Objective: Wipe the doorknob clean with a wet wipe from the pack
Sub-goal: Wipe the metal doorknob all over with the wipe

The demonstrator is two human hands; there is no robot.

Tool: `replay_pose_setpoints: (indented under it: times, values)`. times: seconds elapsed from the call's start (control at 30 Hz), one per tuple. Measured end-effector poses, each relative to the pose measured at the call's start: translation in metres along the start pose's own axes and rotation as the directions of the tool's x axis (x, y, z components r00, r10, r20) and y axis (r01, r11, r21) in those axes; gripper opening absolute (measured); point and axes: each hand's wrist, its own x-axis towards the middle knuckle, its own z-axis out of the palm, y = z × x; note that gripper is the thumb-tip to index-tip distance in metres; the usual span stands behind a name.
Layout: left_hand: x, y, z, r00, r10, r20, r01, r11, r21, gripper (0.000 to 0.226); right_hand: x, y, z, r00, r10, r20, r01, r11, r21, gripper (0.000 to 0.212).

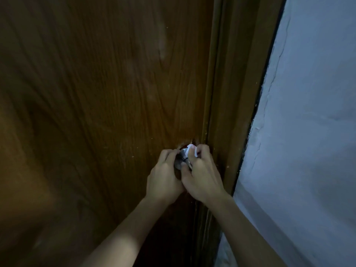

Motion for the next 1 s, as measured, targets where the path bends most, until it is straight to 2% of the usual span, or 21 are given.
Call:
replay_pose_setpoints:
  times: [0.07,0.23,0.37,0.43,0.53,0.6,0.63,0.7,0.8,0.9,1.0]
  values:
    - [0.0,0.0,0.0,1.0,0.001,-0.012,-0.001,1.0,-0.011,0.056,-0.005,0.002,0.004,0.998,0.052,0.034,-0.051,0.998,-0.027,0.053]
    - [-0.001,0.002,-0.001,1.0,-0.005,-0.006,0.005,1.0,-0.001,0.058,-0.004,-0.001,0.012,0.961,0.272,0.046,-0.276,0.95,0.147,0.059]
    - [-0.001,0.002,-0.002,1.0,0.01,-0.012,-0.01,1.0,-0.007,0.055,-0.01,0.002,0.01,0.991,0.128,-0.038,-0.126,0.991,0.052,0.056]
    - [-0.001,0.003,-0.002,1.0,0.013,-0.016,-0.013,1.0,-0.005,0.055,-0.009,0.005,0.009,0.992,0.128,-0.02,-0.127,0.99,0.054,0.057]
    - [-0.001,0.003,-0.002,1.0,0.011,-0.017,-0.011,1.0,0.001,0.057,-0.003,0.005,0.011,0.962,0.267,0.059,-0.273,0.939,0.209,0.06]
    - [-0.001,0.002,-0.002,1.0,0.011,-0.006,-0.011,1.0,-0.001,0.061,0.001,0.004,0.013,0.931,0.353,0.089,-0.361,0.868,0.34,0.055]
    - [-0.001,0.002,-0.002,1.0,0.014,-0.003,-0.014,1.0,-0.001,0.063,0.002,0.003,0.012,0.908,0.4,0.128,-0.415,0.805,0.424,0.051]
    - [0.0,0.001,-0.002,1.0,0.019,-0.006,-0.019,1.0,0.001,0.066,0.003,0.003,0.009,0.839,0.473,0.269,-0.53,0.599,0.6,0.043]
    - [-0.001,0.001,-0.001,0.999,0.034,-0.018,-0.034,0.999,-0.013,0.066,0.003,0.007,0.002,0.739,0.488,0.465,-0.636,0.276,0.72,0.028]
    - [-0.002,0.002,-0.001,0.999,0.035,-0.028,-0.036,0.999,-0.021,0.069,0.003,0.017,-0.001,0.667,0.391,0.634,-0.676,-0.039,0.736,0.038]
    - [-0.002,0.002,-0.001,0.999,0.035,-0.028,-0.034,0.999,0.012,0.07,0.001,0.021,0.0,0.617,0.228,0.753,-0.679,-0.329,0.656,0.043]
